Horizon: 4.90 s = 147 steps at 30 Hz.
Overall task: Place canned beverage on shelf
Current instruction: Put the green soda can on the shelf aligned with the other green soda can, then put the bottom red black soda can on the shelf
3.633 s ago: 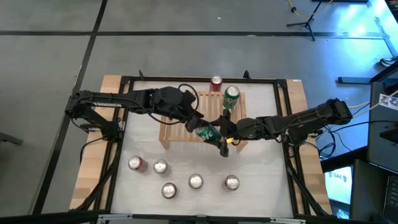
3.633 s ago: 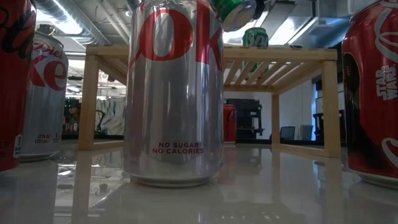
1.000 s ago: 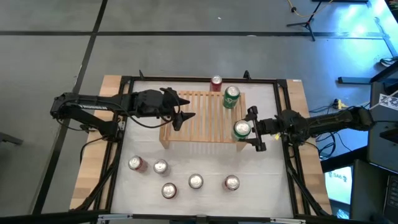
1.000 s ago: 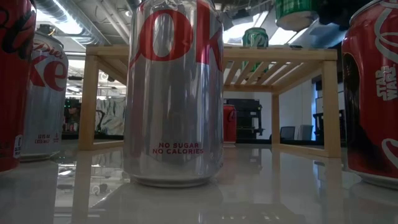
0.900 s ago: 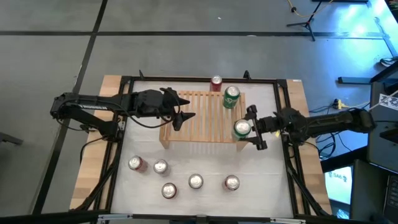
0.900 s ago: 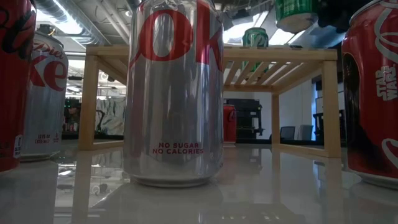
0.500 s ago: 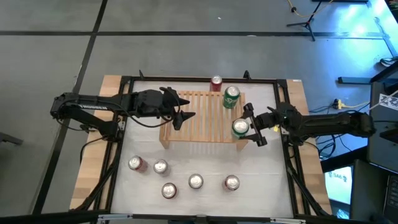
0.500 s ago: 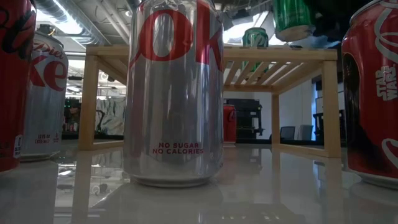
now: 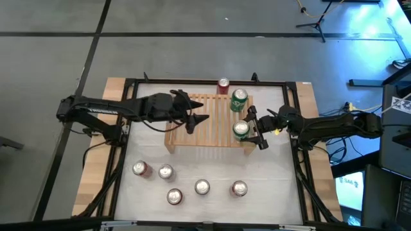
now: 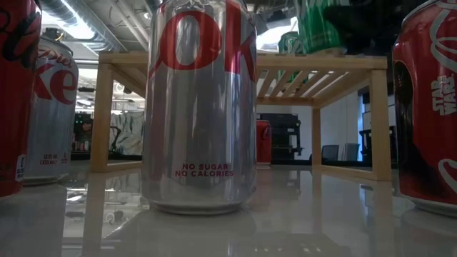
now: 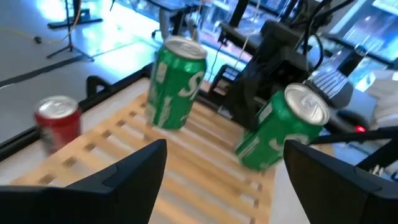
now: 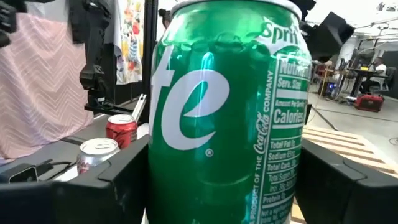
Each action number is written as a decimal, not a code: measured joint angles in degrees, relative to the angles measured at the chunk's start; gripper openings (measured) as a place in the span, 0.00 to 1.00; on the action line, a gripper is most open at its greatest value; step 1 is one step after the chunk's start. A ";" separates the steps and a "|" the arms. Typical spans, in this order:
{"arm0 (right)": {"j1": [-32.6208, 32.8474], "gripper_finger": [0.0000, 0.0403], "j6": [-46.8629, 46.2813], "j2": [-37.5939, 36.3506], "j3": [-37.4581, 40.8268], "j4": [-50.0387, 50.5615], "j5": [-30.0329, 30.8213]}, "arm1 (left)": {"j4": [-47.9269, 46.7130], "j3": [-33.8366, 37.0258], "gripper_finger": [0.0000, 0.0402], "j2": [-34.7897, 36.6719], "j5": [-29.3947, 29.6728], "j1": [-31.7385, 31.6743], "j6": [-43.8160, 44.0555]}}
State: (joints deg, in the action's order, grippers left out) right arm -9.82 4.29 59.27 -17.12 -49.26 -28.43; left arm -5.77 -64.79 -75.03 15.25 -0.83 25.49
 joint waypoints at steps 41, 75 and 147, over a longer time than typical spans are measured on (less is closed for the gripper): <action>0.04 0.83 0.29 -0.13 -0.11 3.10 4.01 | 31.29 0.02 0.78 -21.41 -9.99 1.60 -18.66; 0.04 0.88 0.24 -4.10 -0.09 7.47 4.00 | 30.66 0.02 0.78 -21.41 -8.70 2.89 -18.63; 0.04 0.88 0.71 -38.16 -0.02 42.55 15.54 | -4.98 0.06 0.78 -4.38 0.91 19.30 -7.63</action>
State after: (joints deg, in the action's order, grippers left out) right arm -9.78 5.00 21.10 -17.15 -6.70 -12.88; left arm -10.75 -64.73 -79.41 16.16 18.47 17.86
